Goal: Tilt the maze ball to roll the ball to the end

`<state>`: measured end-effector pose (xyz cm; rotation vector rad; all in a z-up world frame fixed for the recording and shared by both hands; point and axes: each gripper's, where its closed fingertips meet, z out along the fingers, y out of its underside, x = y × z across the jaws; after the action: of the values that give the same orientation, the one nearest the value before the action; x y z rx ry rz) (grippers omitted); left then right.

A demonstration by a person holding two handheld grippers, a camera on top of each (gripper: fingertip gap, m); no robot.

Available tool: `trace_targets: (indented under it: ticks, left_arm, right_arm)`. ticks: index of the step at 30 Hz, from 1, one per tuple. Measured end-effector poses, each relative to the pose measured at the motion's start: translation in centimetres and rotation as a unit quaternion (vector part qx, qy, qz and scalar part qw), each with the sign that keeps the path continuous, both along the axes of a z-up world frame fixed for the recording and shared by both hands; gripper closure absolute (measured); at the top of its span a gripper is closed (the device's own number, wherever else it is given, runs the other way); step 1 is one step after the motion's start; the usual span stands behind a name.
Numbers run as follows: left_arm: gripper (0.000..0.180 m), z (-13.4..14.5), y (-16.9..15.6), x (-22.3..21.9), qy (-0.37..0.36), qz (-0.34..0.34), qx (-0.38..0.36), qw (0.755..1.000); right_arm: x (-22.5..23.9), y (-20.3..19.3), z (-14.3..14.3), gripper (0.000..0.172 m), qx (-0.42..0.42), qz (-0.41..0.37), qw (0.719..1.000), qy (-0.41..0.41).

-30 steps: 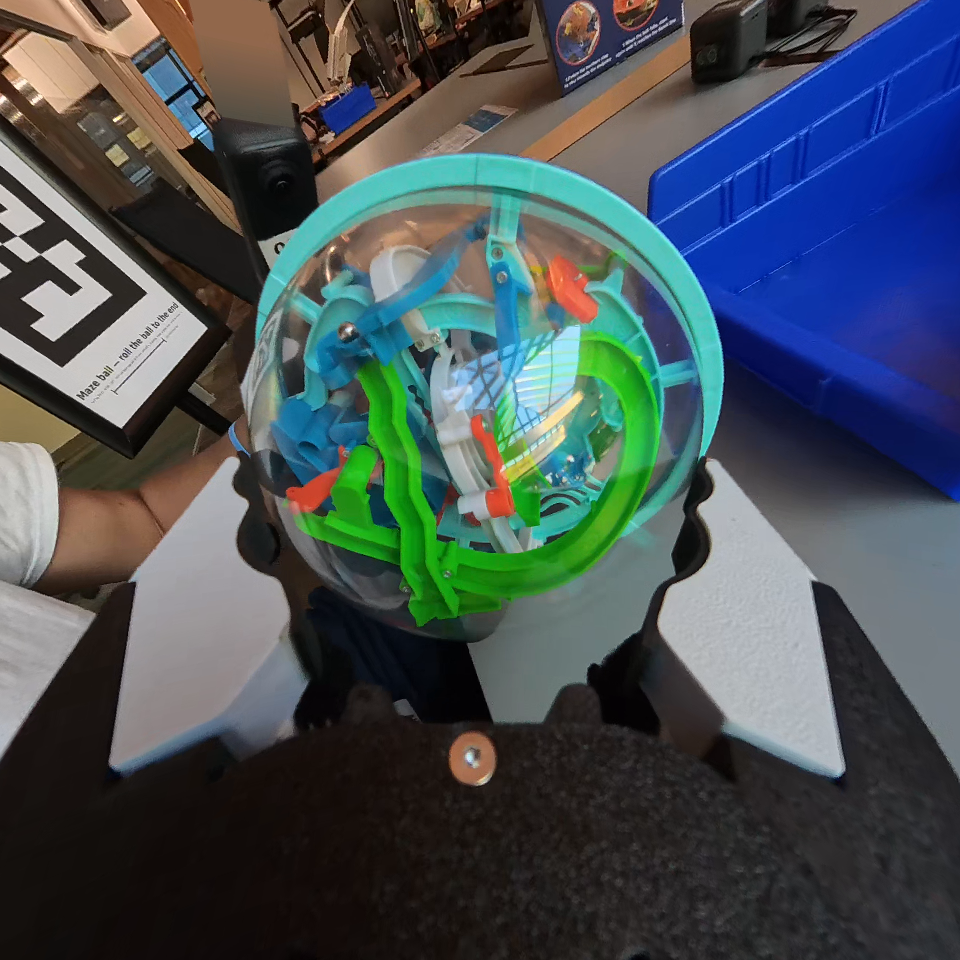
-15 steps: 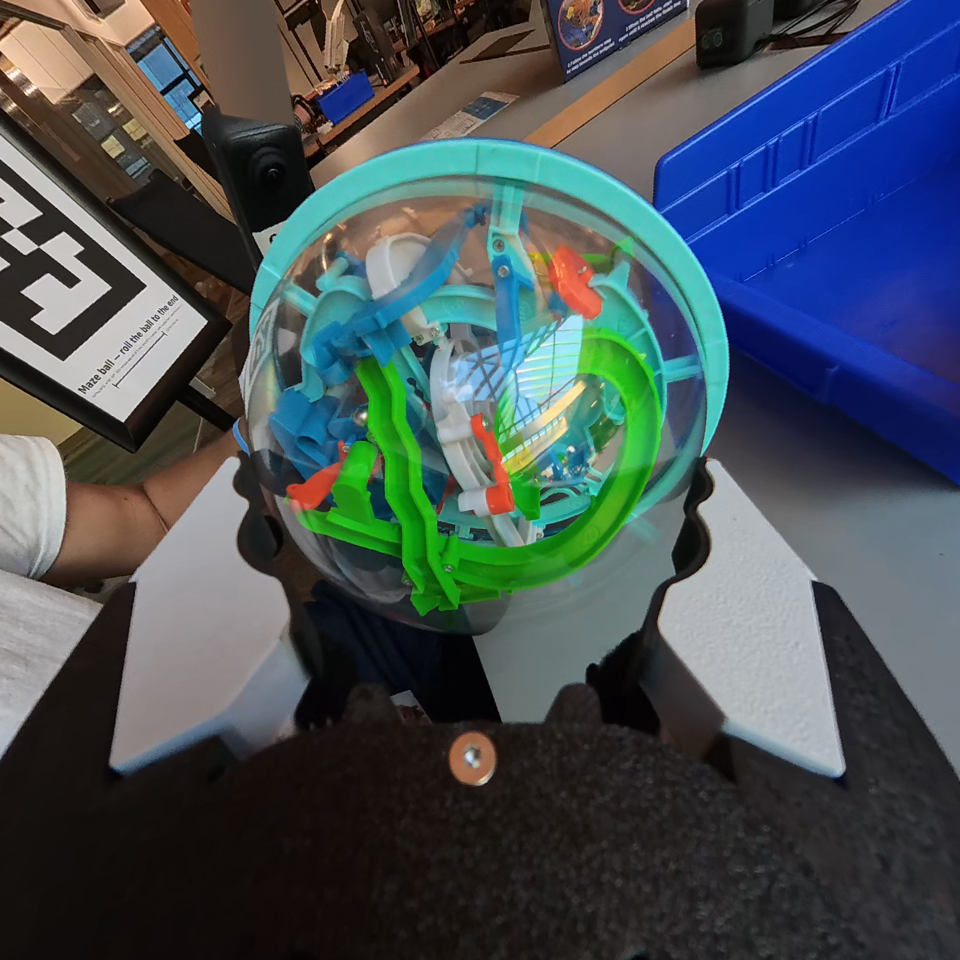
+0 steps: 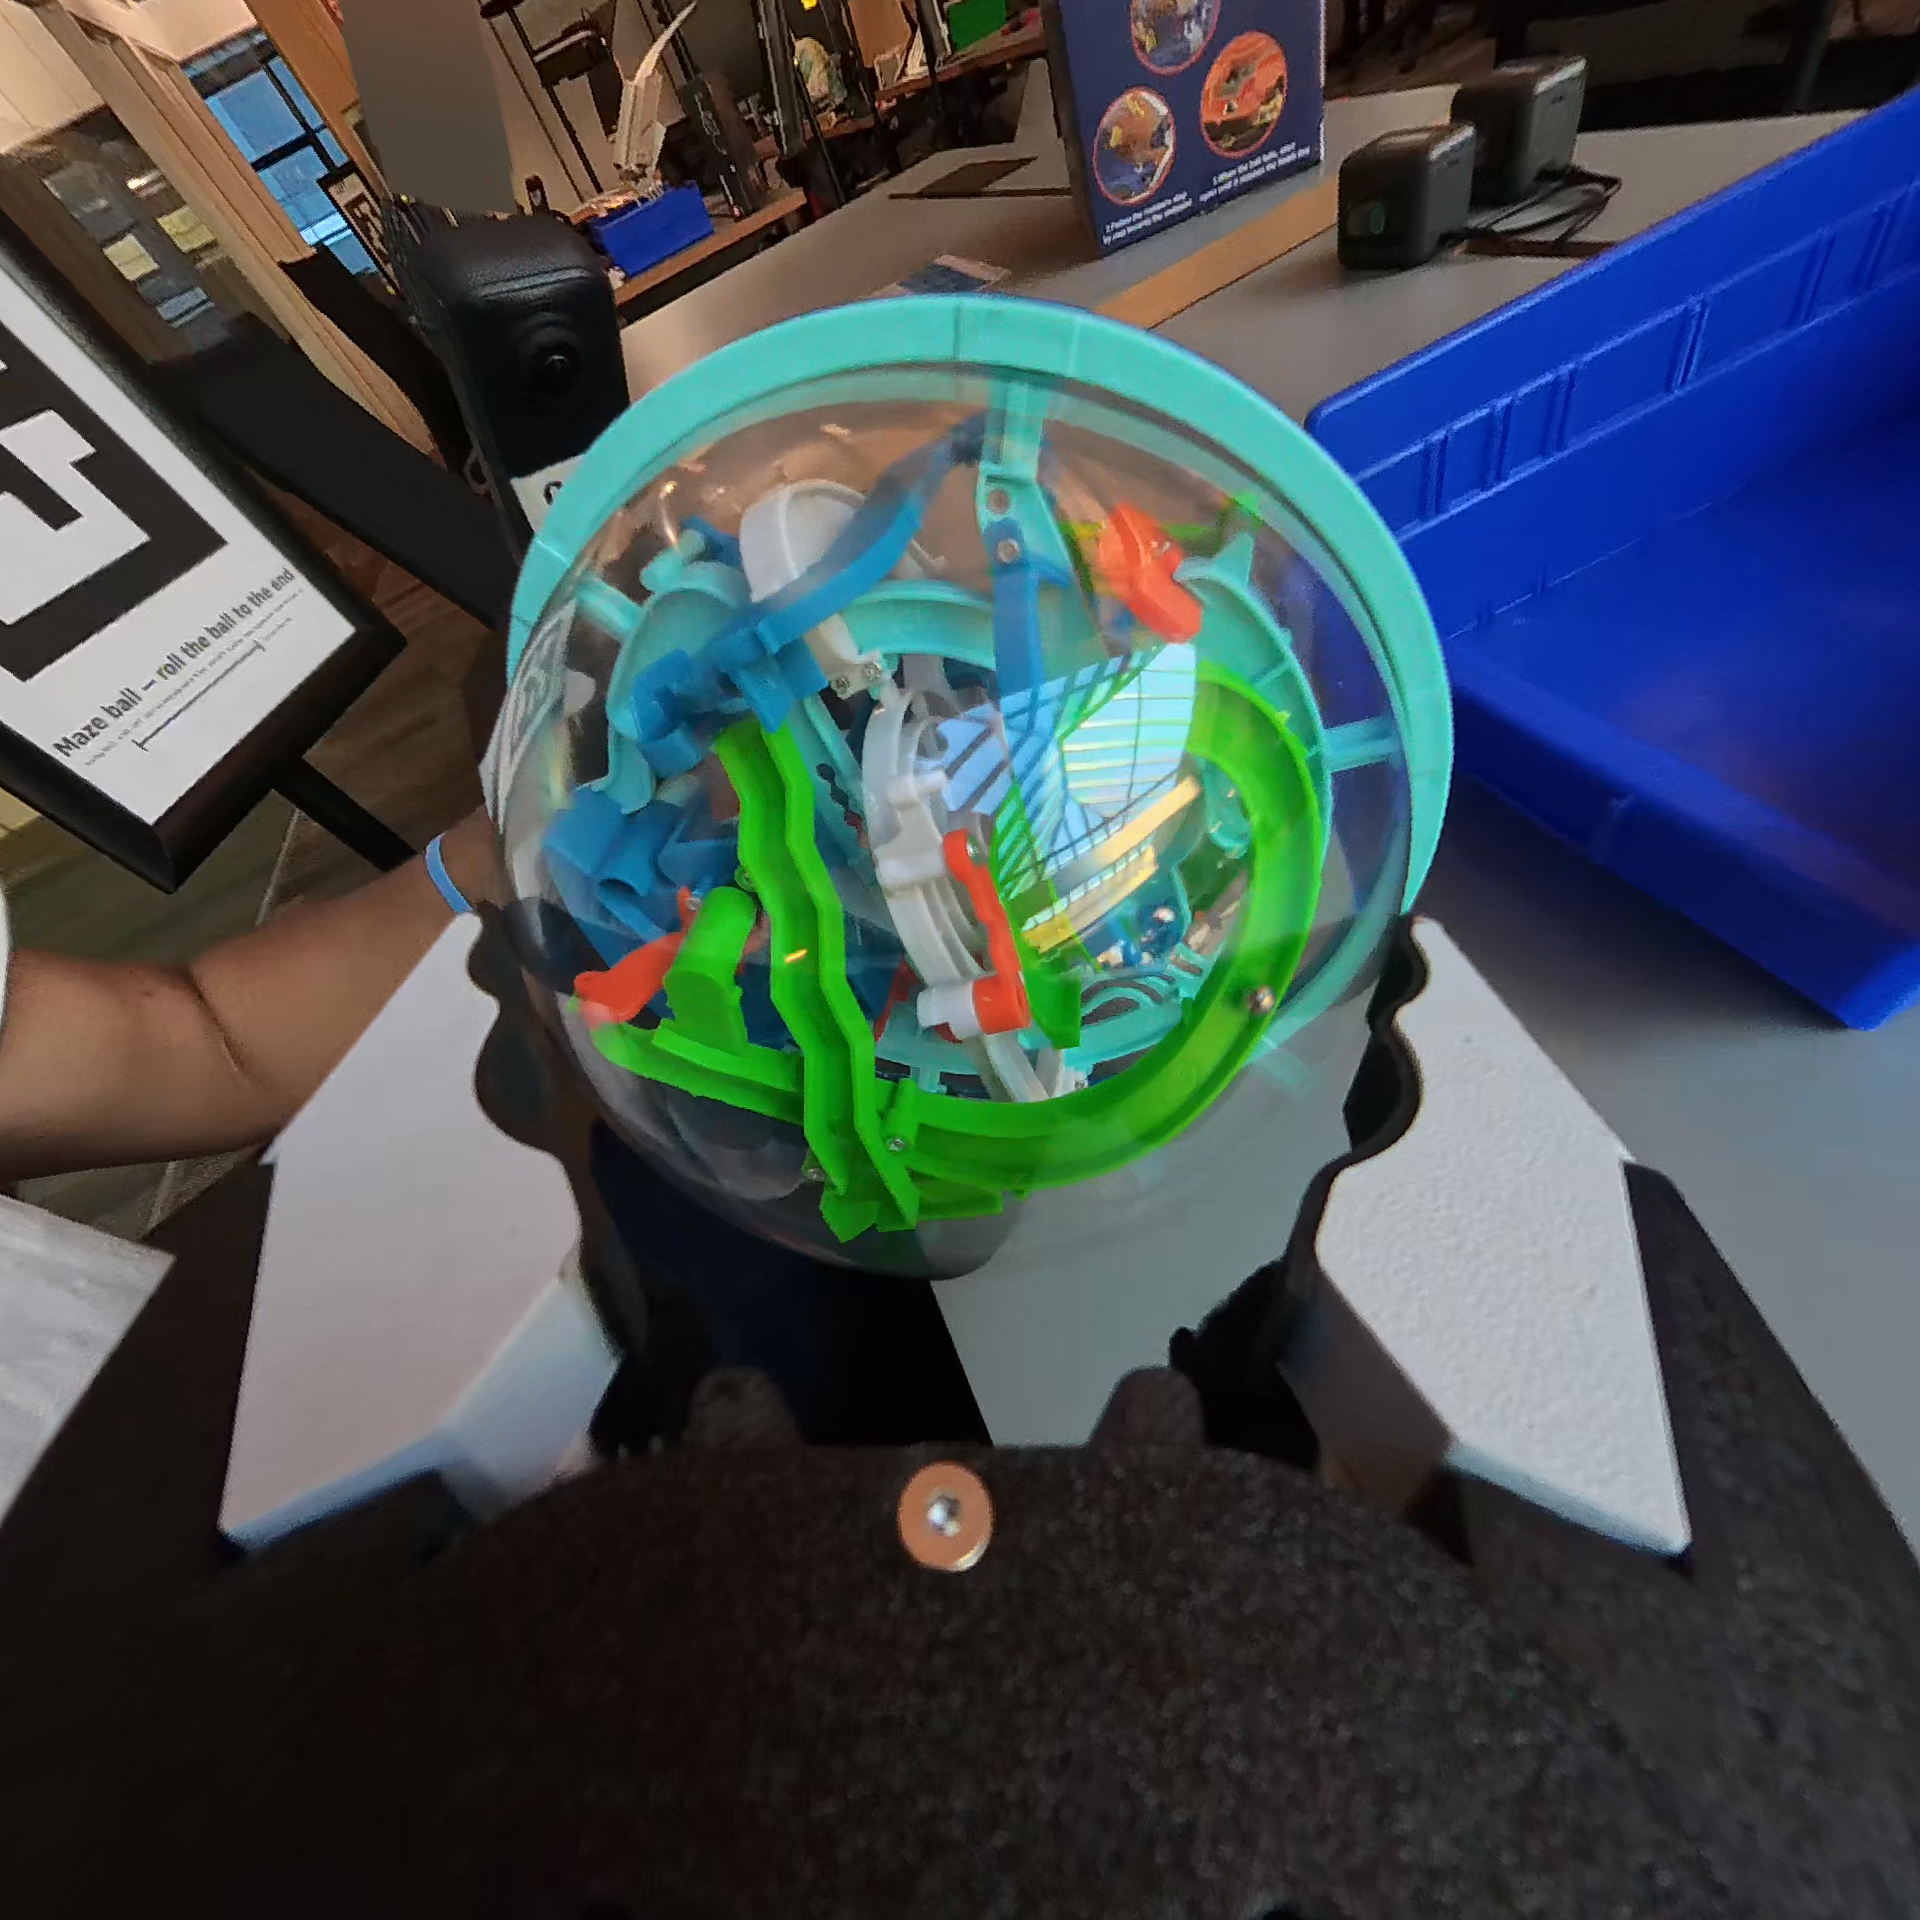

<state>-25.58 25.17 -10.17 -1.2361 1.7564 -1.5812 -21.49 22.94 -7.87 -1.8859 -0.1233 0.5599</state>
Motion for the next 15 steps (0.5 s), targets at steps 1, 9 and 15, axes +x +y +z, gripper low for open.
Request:
trace_targets:
  ticks: [1, 9, 15]
  left_arm:
    - [0.024, 0.1, 0.0, -0.1, -0.005, -0.001, 0.009, 1.0]
    - [0.023, -0.5, -0.3, -0.3, -0.007, -0.009, 0.04, 0.999]
    - [0.025, -2.2, -0.3, 0.3, 0.008, 0.003, 0.091, 0.996]
  right_arm:
    - [-0.2, -0.1, 0.2, 0.018, 0.006, 0.0, 1.0, -0.008]
    - [-0.5, -0.5, 0.4, 0.018, 0.022, -0.003, 0.999, -0.048]
    - [0.2, -0.5, -0.1, 0.018, 0.047, 0.009, 0.994, -0.101]
